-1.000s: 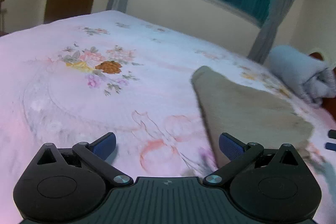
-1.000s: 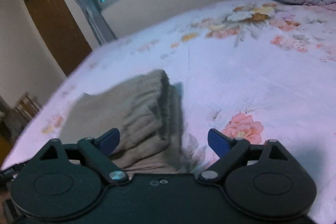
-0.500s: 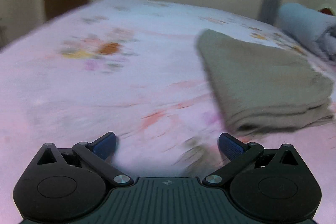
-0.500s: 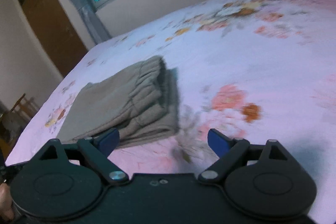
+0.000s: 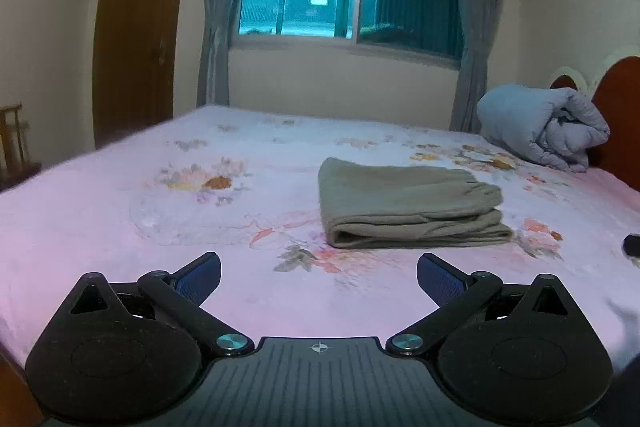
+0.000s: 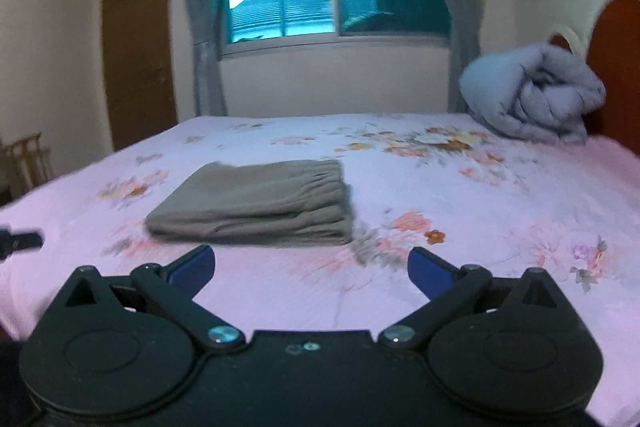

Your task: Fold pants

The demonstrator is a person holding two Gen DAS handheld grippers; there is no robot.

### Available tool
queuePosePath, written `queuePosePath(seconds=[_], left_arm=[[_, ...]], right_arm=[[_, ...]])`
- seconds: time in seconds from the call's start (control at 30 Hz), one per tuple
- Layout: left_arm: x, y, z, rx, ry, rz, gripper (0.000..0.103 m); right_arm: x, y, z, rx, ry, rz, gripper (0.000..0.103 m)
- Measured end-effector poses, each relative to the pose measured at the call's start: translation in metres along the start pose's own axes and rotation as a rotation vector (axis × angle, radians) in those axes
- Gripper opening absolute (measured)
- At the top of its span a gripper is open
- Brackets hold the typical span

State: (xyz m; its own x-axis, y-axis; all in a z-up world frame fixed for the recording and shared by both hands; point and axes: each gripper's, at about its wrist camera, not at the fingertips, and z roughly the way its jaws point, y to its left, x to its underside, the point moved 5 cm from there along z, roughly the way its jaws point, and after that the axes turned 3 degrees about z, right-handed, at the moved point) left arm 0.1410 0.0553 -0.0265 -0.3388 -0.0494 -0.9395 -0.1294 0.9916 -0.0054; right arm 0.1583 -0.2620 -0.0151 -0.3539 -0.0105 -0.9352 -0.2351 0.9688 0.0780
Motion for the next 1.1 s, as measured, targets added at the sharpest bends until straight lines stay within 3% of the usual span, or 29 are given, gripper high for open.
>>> queuePosePath(seconds=[0.2,0.37,0.53,1.1], left_arm=[[-0.004,-0.022,-0.061,-0.008,-0.077,0.008,0.103],[0.011,-0.051,-0.088,0.052,-0.047,0.079,0.103],[0.012,-0.059,-0.093,0.015,-0.062,0.151,0.103],[0.013,-0.055,-0.083,0.043,-0.041,0.091,0.103]], right_arm=[[0.007,0.020,-0.045,0.004,-0.056,-0.056,0.097],[0.009,0.021,-0.062,0.011,-0.076,-0.028,0.097],[0.013,0.031,-0.059,0.032,-0.082,-0.070,0.097],[0.023,0.044,-0.053,-0.005,-0.042,-0.075,0.097]])
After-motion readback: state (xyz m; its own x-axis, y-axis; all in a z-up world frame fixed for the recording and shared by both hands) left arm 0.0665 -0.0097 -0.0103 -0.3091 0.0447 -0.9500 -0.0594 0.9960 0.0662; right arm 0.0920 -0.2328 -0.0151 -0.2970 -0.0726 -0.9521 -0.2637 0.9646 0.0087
